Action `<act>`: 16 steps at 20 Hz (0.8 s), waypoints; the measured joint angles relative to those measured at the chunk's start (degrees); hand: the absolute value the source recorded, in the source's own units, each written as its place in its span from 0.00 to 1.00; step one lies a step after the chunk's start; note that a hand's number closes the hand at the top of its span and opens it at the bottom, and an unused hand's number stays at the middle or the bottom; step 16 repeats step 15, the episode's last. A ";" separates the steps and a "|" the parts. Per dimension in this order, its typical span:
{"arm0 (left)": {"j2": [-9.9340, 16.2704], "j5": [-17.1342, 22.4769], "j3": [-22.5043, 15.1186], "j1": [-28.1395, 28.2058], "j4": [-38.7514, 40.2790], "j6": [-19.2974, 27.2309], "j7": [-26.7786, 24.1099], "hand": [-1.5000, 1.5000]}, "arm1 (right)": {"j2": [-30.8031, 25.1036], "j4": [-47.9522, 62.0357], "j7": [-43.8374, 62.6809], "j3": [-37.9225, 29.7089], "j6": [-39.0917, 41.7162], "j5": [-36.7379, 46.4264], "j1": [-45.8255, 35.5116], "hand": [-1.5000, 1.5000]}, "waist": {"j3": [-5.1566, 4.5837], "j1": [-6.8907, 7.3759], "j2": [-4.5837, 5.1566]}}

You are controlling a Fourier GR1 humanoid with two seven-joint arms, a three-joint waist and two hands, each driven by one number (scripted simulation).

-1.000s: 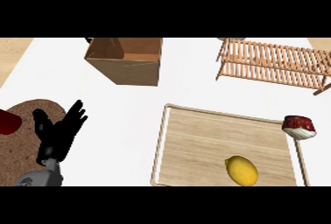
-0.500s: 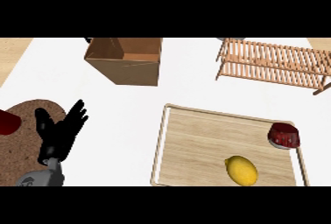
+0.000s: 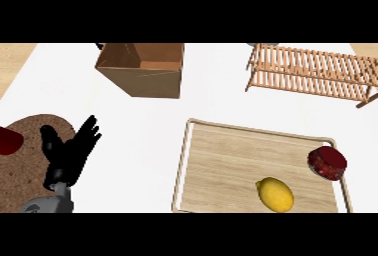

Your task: Pick the cupcake from the tray and place it in the tiered shelf

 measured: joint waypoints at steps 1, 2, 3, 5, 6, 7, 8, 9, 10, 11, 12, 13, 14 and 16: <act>-0.14 0.16 -0.02 0.20 -0.65 0.08 0.33 0.50 | -1.16 0.11 0.43 -0.28 -0.83 0.08 0.24 0.00 | -0.02 0.03 0.00; -0.19 0.26 0.05 0.30 -0.74 -0.02 0.06 0.50 | -2.35 0.32 1.04 -0.62 -1.50 0.05 0.07 0.00 | -0.02 0.07 0.02; -0.06 0.04 0.08 0.29 -0.64 0.06 0.03 0.50 | -3.19 0.29 1.65 -0.90 -2.63 0.07 -0.13 0.00 | -0.03 0.05 0.02; -0.02 -0.03 0.21 0.29 -0.52 0.10 -0.02 0.50 | -5.67 0.74 1.56 -2.49 -3.33 -0.91 0.89 0.00 | -0.03 -0.06 0.04; 0.09 0.01 0.30 0.47 -0.65 -0.05 -0.23 0.50 | -7.14 1.09 1.44 -3.26 -3.26 -1.41 1.55 0.00 | -0.02 -0.08 0.05; 0.16 0.16 0.43 0.41 -0.45 -0.28 -0.41 0.50 | -8.52 1.56 1.78 -3.98 -3.47 -1.84 1.60 0.00 | -0.01 -0.04 0.08; -0.11 -0.18 0.19 0.39 -0.46 0.07 -0.36 0.50 | -9.75 1.89 1.93 -4.70 -3.12 -2.48 1.93 0.00 | 0.00 -0.09 0.05; -0.25 -0.42 0.14 0.36 -0.47 0.43 -0.21 0.50 | -11.62 2.50 1.65 -5.82 -2.05 -3.38 2.68 0.00 | 0.03 -0.18 0.07; -0.01 -0.36 0.35 0.56 -0.51 0.24 -0.44 0.50 | -12.81 2.95 1.28 -6.86 -1.24 -4.36 3.75 0.00 | 0.03 -0.26 0.02; 0.02 -0.33 0.28 0.32 -0.68 0.21 0.22 0.50 | -14.12 3.44 1.06 -7.41 -0.18 -4.96 4.46 0.00 | 0.04 -0.25 0.03; 0.22 -0.15 0.41 0.24 -0.36 -0.24 0.02 0.50 | -15.39 3.96 0.92 -7.86 0.98 -5.50 5.08 0.00 | 0.04 -0.25 0.04; 0.50 0.00 0.73 0.11 0.28 -0.63 -0.35 0.50 | -16.65 4.43 0.61 -8.64 2.37 -6.36 5.88 0.00 | 0.05 -0.33 0.01; 0.63 0.30 0.91 0.07 0.26 -0.95 -0.27 0.50 | -17.76 4.97 0.13 -9.12 3.80 -7.01 6.55 0.00 | 0.06 -0.27 0.02; 0.75 0.29 0.92 0.02 0.14 -1.07 -0.15 0.50 | -18.99 5.53 -0.25 -9.50 5.29 -7.53 7.18 0.00 | 0.05 -0.20 0.05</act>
